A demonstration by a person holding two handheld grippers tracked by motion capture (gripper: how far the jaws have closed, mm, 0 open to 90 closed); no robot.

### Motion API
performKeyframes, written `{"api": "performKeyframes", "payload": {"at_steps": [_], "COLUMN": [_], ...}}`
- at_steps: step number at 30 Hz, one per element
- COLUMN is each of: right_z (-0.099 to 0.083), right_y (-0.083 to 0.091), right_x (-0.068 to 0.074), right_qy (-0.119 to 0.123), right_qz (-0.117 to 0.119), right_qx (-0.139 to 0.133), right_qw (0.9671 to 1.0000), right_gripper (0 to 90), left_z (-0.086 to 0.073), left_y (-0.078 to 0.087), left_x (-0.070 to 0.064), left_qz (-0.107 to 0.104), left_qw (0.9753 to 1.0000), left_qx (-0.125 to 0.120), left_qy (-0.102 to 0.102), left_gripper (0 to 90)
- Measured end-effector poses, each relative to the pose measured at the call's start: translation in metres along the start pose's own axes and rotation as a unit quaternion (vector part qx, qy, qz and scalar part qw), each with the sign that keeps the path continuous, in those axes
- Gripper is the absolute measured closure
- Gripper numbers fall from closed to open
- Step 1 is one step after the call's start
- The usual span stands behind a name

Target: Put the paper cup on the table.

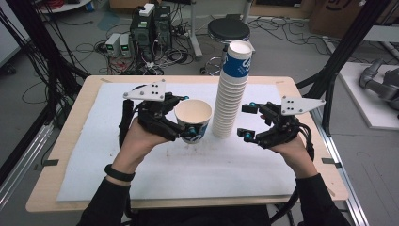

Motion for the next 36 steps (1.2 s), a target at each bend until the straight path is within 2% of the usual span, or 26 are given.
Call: {"api": "performKeyframes", "payload": {"at_steps": [4,10,15,21,27,30,32,33,36], "right_z": [-0.001,-0.001,0.0,-0.001,0.0,-0.001,-0.001,-0.001,-0.001], "right_y": [0.001,0.001,0.001,0.0,0.001,0.001,0.001,0.001,0.0], "right_x": [-0.001,-0.003,-0.003,-0.005,-0.006,-0.008,-0.009,-0.009,-0.01], "right_qy": [-0.005,-0.006,-0.003,-0.008,-0.008,-0.01,-0.01,-0.011,-0.011], "right_qz": [-0.002,-0.004,-0.005,-0.005,-0.007,-0.011,-0.012,-0.011,-0.012], "right_qx": [0.001,0.0,-0.001,-0.001,-0.003,-0.002,-0.003,-0.002,-0.004], "right_qw": [1.0,1.0,1.0,1.0,0.9999,0.9999,0.9999,0.9999,0.9999], "right_gripper": [18.6,18.6,18.7,18.6,18.7,18.6,18.7,18.7,18.7], "left_z": [-0.005,-0.02,-0.032,-0.042,-0.061,-0.073,-0.081,-0.085,-0.097], "left_y": [0.009,0.026,0.04,0.052,0.064,0.072,0.077,0.08,0.088], "left_x": [0.004,0.012,0.019,0.029,0.045,0.054,0.059,0.063,0.07], "left_qz": [0.019,0.049,0.078,0.115,0.161,0.191,0.204,0.214,0.236], "left_qw": [0.9998,0.9986,0.9965,0.9927,0.9853,0.9792,0.9759,0.9732,0.9669], "left_qx": [-0.001,0.01,0.018,0.017,0.011,0.005,-0.001,0.003,0.002], "left_qy": [0.006,0.018,0.025,0.031,0.055,0.067,0.078,0.084,0.097], "left_gripper": [22.2,22.3,22.2,22.2,22.2,21.7,21.7,21.7,21.8]}}
Point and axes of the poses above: each handheld gripper's, and its own axes: y roughly backward along the jaws, z roughly out of its top, x roughly to its left, the point moved 8 cm from there along -y, roughly forward along the jaws, and after that the axes turned 13 degrees about x, right-handed, at the moved point
